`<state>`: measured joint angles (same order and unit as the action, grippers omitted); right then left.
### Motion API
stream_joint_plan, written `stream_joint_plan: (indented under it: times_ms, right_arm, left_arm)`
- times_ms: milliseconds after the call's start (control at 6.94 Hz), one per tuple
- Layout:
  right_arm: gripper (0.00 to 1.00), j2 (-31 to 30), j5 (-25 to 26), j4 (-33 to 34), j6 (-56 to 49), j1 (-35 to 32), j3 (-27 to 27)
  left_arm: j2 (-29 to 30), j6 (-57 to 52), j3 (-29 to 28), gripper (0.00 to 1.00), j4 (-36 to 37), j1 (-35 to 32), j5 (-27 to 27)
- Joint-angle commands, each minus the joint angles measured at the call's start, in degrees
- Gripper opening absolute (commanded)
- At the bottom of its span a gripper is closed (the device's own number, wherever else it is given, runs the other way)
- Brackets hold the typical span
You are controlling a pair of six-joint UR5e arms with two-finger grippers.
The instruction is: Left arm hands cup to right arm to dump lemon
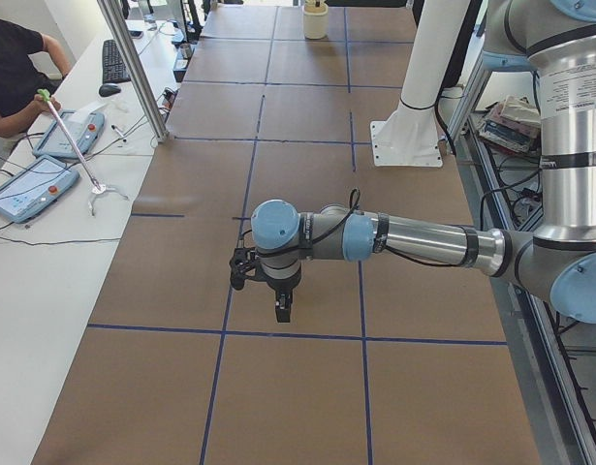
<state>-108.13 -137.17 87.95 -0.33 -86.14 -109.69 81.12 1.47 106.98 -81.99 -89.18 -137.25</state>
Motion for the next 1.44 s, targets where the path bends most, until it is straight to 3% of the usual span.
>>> stream_joint_plan:
  times_ms: [0,1297]
  right_arm:
    - [1.0,0.02,-0.03,-0.32,0.24,0.0,-0.08]
    - [1.0,0.46,0.05,-0.59,-0.63,0.18,-0.08]
  left_arm:
    - [-1.57,0.11,0.16,1.0,-0.1,0.14,0.05]
    - [-2.55,0.37,-0.11,1.0,0.52,0.14,0.06]
